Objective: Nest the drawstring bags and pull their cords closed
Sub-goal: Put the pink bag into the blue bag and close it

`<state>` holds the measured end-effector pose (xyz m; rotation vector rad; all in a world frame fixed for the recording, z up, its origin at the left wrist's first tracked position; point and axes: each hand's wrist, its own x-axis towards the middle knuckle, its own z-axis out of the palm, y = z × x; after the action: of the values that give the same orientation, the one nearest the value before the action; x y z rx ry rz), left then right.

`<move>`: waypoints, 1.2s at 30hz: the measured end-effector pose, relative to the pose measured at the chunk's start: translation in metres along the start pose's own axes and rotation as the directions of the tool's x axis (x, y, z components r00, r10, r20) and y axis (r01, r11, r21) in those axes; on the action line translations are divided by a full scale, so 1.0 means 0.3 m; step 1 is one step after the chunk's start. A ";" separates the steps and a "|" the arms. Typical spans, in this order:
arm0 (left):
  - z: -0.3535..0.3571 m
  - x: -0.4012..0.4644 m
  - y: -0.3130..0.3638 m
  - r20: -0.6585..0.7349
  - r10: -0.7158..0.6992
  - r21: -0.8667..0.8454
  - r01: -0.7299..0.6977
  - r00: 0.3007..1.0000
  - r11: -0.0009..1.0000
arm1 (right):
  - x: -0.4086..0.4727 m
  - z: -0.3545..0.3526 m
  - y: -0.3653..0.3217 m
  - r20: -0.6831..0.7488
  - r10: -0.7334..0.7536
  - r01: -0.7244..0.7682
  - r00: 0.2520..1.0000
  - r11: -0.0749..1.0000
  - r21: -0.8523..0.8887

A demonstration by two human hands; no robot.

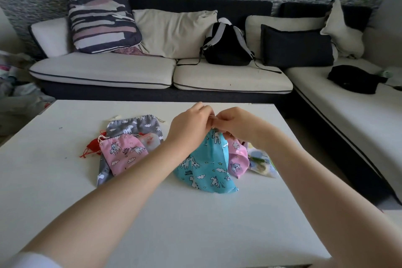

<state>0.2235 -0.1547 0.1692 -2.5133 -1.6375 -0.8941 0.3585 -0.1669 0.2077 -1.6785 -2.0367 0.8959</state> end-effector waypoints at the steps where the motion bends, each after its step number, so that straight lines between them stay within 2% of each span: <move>1: 0.002 0.000 0.001 -0.010 0.008 -0.012 -0.009 1.000 1.000 | 0.001 -0.005 0.010 0.038 0.021 -0.027 0.999 0.986 0.166; 3: 0.007 0.006 0.000 -0.046 0.033 -0.059 -0.036 0.998 0.998 | 0.012 -0.013 0.049 0.150 0.017 -0.094 0.989 0.846 0.524; 5: 0.015 0.016 -0.008 -0.042 0.043 -0.165 -0.049 0.998 0.985 | 0.018 -0.007 0.090 0.265 -0.036 -0.185 0.963 0.629 0.755; 8: 0.031 0.029 -0.031 -0.006 -0.055 -0.367 0.049 0.998 0.929 | 0.022 0.040 0.112 0.297 -0.075 -0.263 0.952 0.299 0.917; 10: 0.036 0.027 -0.040 -0.104 -0.112 -0.385 0.063 0.988 0.921 | 0.027 0.061 0.106 0.278 -0.072 -0.261 0.958 0.190 0.947; 13: 0.027 0.011 -0.026 -0.246 0.013 -0.296 -0.088 0.969 0.951 | 0.039 0.060 0.089 0.265 -0.050 -0.250 0.963 0.200 0.947; 16: -0.006 -0.013 -0.009 -0.218 0.092 -0.276 -0.152 0.972 0.949 | 0.039 0.049 0.078 0.244 -0.027 -0.229 0.969 0.249 0.941; 18: -0.019 -0.017 -0.012 -0.206 0.121 -0.174 -0.158 0.971 0.972 | 0.036 0.043 0.075 0.242 -0.029 -0.227 0.970 0.252 0.941; 20: -0.030 -0.017 -0.009 -0.169 0.142 -0.143 -0.167 0.975 0.976 | 0.032 0.037 0.077 0.240 -0.045 -0.222 0.970 0.249 0.943; 22: -0.036 -0.014 0.004 -0.111 0.100 -0.217 -0.122 0.989 0.968 | 0.027 0.035 0.079 0.214 -0.062 -0.192 0.975 0.250 0.949; 23: -0.038 -0.013 0.008 -0.076 0.035 -0.286 -0.056 0.996 0.957 | 0.022 0.034 0.078 0.195 -0.068 -0.171 0.978 0.258 0.951; 26: -0.045 -0.010 0.015 0.057 -0.142 -0.503 0.151 0.988 0.851 | 0.009 0.029 0.076 0.167 -0.088 -0.136 0.982 0.282 0.950; 28: -0.050 -0.007 0.030 0.153 -0.151 -0.530 0.210 0.977 0.822 | 0.006 0.022 0.080 0.164 -0.091 -0.129 0.982 0.306 0.943; 31: -0.058 0.002 0.061 0.257 -0.128 -0.503 0.246 0.958 0.829 | 0.006 0.016 0.087 0.164 -0.069 -0.133 0.984 0.331 0.934; 36: -0.054 0.009 0.060 0.349 -0.135 -0.612 0.335 0.927 0.716 | -0.003 -0.004 0.102 0.169 -0.107 -0.110 0.980 0.418 0.902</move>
<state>0.2321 -0.1655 0.1892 -3.0403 -2.0614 -1.4299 0.3822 -0.1646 0.1884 -0.9372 -1.1360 1.8056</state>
